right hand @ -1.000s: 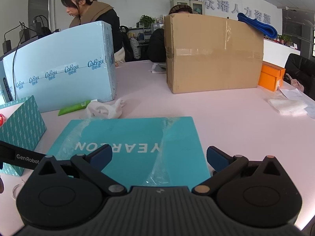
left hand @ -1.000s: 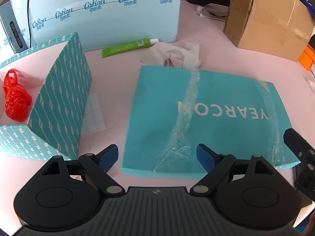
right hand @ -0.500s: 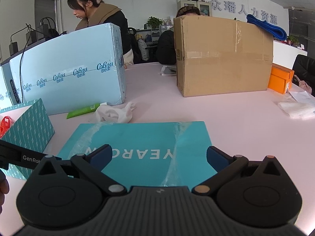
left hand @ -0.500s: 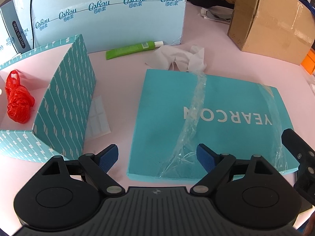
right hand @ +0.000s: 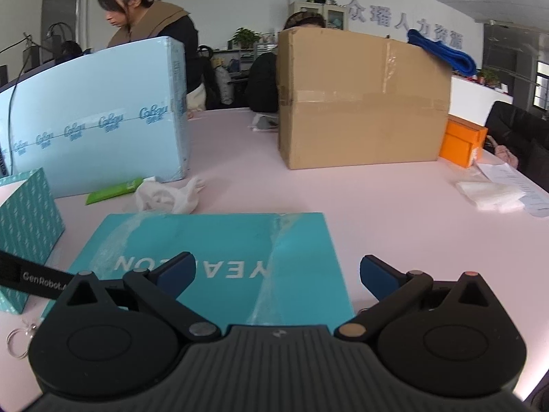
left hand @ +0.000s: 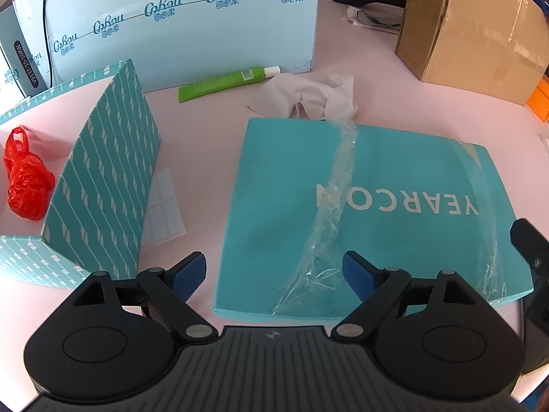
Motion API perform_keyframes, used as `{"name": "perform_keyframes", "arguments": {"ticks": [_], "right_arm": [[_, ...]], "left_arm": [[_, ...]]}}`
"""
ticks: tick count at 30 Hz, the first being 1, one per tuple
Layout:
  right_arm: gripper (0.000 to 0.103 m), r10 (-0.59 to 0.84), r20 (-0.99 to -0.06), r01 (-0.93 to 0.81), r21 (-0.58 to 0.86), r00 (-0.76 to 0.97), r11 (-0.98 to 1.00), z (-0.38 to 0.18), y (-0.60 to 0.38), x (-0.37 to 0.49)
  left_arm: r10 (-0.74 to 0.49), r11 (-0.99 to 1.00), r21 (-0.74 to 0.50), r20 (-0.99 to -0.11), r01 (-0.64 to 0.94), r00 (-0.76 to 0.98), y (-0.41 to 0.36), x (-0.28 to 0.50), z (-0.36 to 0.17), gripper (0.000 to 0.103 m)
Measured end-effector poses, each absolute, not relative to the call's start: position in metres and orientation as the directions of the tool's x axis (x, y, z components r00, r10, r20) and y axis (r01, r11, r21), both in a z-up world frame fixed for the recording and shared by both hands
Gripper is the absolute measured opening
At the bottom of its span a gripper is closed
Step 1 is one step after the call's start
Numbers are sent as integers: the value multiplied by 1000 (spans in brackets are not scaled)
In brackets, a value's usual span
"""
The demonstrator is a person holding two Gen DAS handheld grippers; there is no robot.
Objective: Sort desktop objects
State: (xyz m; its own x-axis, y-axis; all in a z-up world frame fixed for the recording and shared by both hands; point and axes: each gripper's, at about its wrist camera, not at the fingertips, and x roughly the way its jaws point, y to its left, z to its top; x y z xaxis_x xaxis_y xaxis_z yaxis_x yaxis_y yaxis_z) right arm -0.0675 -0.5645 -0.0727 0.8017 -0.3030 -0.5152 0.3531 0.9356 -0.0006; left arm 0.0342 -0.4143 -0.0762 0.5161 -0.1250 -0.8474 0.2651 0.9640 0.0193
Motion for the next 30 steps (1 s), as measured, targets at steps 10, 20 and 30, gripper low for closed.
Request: {"name": "perform_keyframes", "arguments": {"ticks": [10,20,30], "right_arm": [[103,-263,-517,322,25,815,947,-74,-563,-62],[103,-233,-536,304,47,811,952,-77,-564,-53],[103,-220,-539,278,28,813,960,-81,-559,-46]], "left_arm": [[-120,964,21,-853,263,508,-416,38,-77,85],[-108,968,26,-857,251,503,-417,47,-81,85],[-95,970,37,-853,240,513,-419,54,-86,85]]}}
